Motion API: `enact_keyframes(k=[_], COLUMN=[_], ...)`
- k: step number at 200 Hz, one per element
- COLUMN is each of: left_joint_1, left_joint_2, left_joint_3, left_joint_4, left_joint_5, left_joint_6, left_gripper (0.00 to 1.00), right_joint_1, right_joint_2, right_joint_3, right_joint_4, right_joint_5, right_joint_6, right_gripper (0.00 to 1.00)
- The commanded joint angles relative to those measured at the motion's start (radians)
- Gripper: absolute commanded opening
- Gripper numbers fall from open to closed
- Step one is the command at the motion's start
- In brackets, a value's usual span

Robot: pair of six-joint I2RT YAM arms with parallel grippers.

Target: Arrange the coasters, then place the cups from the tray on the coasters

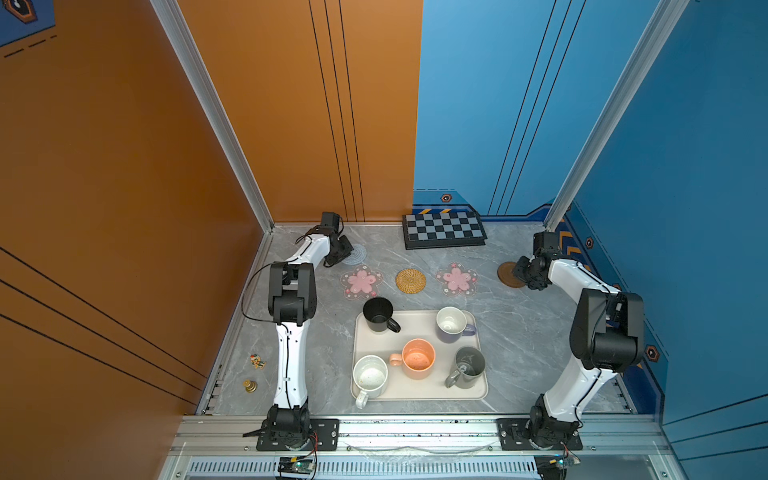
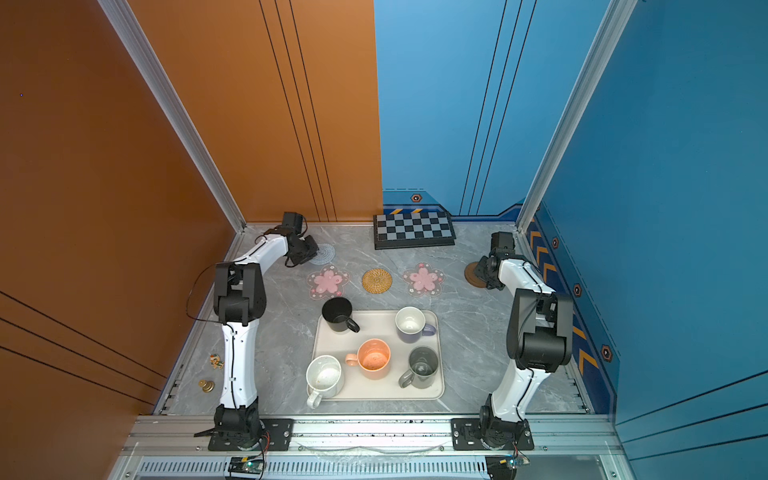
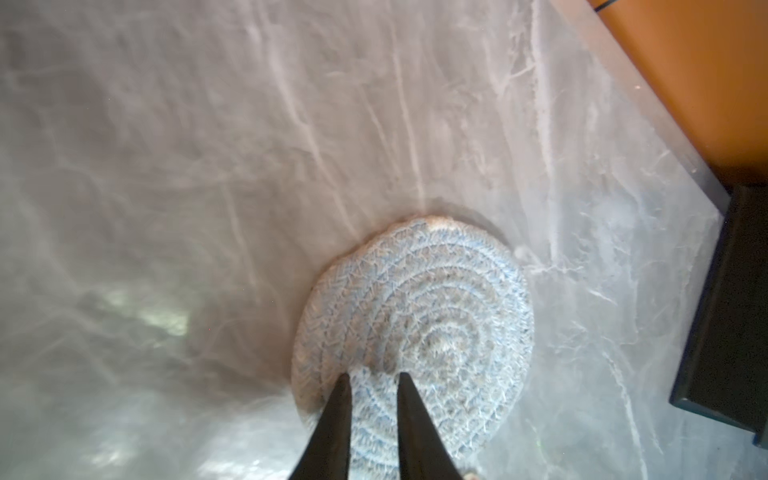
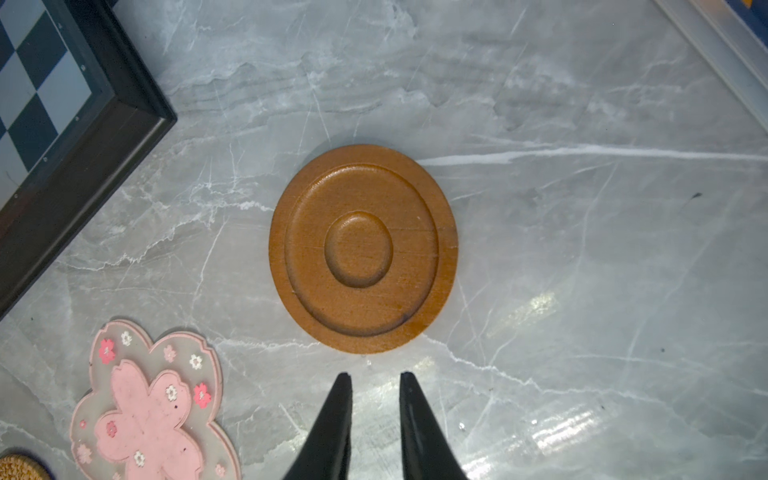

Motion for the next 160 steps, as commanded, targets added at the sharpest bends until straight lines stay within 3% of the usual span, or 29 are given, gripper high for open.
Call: enact_keyframes(k=[1,29,160], left_joint_1=[0.025,0.052,0.136], left_joint_2=[-0.054,-0.124,-0.316], left_joint_3=[-0.082,-0.179,-0.431], left_joint_4=[-0.071,-0.069,-0.069], left_joint_5=[-0.069,-0.070,-0.099], left_joint_6=[0.032,0.029,0.042], left_gripper=[0.22,0.22,0.21], right_joint_1=[-0.004,-0.004,0.011], right_joint_2=[0.035,0.075,0.218], right_joint_3=[0.026,0.033,0.085], right_joint_4=[0.036,0.086,0.127], right_joint_5=[0.022,-0.014,-0.045], right_joint_6=[0.007,-0.005,0.061], right_gripper=[0.23,0.17,0.16])
